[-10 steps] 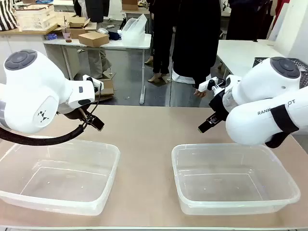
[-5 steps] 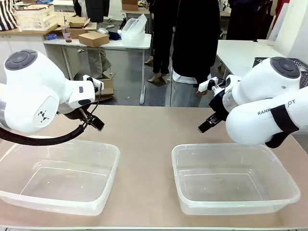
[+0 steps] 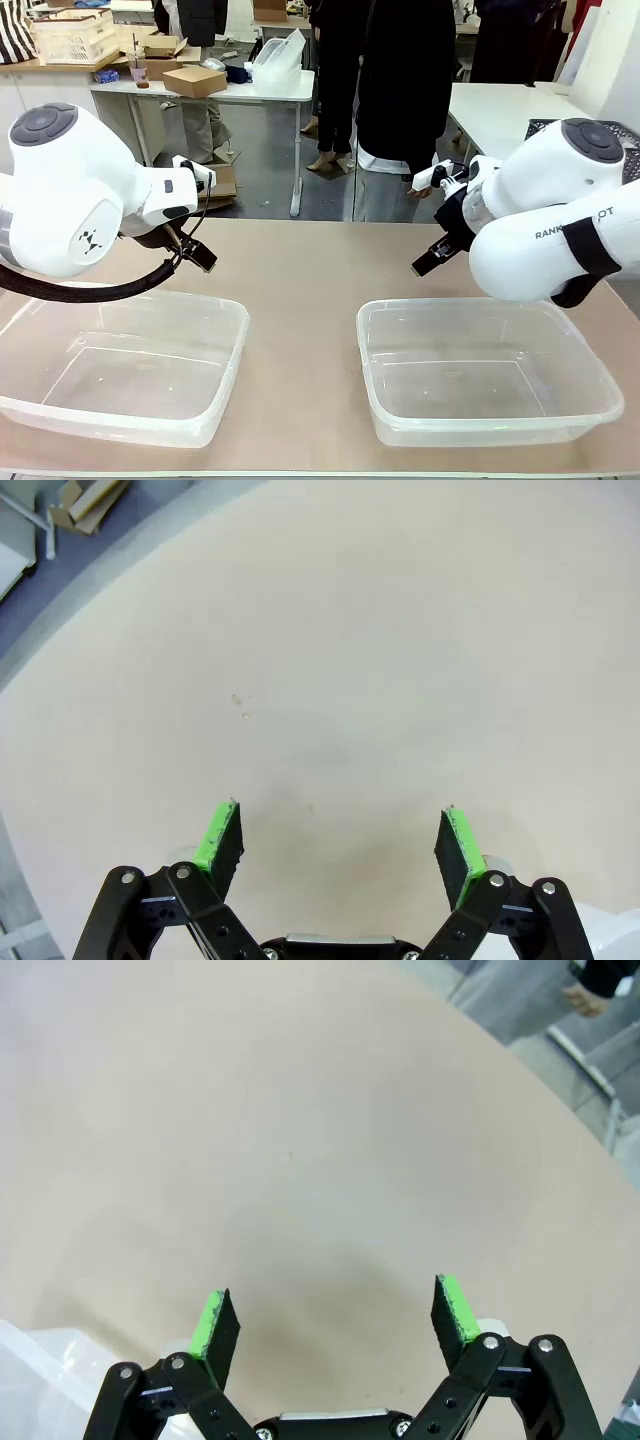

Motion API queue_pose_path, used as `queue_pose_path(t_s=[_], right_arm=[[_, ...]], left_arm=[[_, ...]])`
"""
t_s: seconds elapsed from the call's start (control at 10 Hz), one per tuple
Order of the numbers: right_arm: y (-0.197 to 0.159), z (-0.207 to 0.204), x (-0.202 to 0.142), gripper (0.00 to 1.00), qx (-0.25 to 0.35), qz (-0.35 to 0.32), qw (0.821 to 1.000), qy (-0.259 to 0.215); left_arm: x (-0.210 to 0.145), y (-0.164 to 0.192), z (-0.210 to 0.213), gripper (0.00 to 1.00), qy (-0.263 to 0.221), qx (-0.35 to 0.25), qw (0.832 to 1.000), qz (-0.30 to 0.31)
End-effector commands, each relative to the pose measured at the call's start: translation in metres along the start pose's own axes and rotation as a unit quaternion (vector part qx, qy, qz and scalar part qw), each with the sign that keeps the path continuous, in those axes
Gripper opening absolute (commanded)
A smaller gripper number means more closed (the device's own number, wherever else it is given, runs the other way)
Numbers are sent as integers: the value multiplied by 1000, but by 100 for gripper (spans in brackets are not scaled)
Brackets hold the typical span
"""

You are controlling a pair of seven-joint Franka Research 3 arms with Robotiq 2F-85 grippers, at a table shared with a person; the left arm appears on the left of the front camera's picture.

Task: Sort the waste into each basket.
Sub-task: Pick up the Organizing box on the left side of the table and lift it.

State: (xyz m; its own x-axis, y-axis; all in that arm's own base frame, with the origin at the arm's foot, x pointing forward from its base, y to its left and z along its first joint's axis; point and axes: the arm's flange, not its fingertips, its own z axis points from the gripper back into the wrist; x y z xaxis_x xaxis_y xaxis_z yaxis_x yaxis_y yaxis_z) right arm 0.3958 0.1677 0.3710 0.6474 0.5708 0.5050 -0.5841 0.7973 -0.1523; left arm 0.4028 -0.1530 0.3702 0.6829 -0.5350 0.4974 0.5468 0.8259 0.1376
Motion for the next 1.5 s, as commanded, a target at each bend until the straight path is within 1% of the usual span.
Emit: queue_pose_path(t_s=[0.0, 0.1, 0.2, 0.3, 0.4, 0.5, 0.6, 0.7, 0.8, 0.9, 1.0, 1.1, 1.3, 1.4], right_arm=[[0, 0, 0, 100, 0, 0, 1000, 0], [-5, 38, 13, 100, -33, -20, 999, -16], [-11, 97, 20, 100, -66, -49, 996, -41], [-12, 142, 15, 100, -59, -63, 994, -68], [-8, 175, 4, 100, -32, -74, 995, -58], [1, 194, -13, 100, 16, -66, 998, -11], [14, 203, -39, 100, 63, -39, 997, 19], [29, 199, -64, 100, 71, -18, 994, 80], [44, 185, -87, 100, 146, 9, 978, 147], [52, 173, -96, 100, 150, -13, 974, 169], [44, 166, -93, 100, 47, -41, 990, 130], [45, 205, -43, 100, 132, -17, 982, 135], [45, 205, -43, 100, 132, -17, 982, 135], [44, 200, -44, 100, 118, -26, 981, 151]], left_arm=[[0, 1, 0, 100, 0, 0, 1000, 1], [0, 0, 0, 100, 0, 0, 1000, 0], [10, -3, 48, 100, -5, 10, 998, 55], [12, -7, 88, 100, -29, 16, 993, 113], [4, -16, 121, 100, -46, -3, 991, 127], [-12, -30, 149, 100, -56, -32, 991, 120], [-37, -50, 176, 100, -66, -107, 989, 72], [-61, -68, 189, 100, -49, -132, 989, 41], [-82, -82, 191, 100, 0, -109, 994, -1], [-93, -89, 186, 100, 43, -110, 993, -30], [-97, -88, 167, 100, 98, -78, 991, -40], [-3, -86, 221, 100, 4, -121, 993, 12], [-3, -86, 221, 100, 4, -121, 993, 12], [-13, -88, 219, 100, 45, -111, 993, 2]])
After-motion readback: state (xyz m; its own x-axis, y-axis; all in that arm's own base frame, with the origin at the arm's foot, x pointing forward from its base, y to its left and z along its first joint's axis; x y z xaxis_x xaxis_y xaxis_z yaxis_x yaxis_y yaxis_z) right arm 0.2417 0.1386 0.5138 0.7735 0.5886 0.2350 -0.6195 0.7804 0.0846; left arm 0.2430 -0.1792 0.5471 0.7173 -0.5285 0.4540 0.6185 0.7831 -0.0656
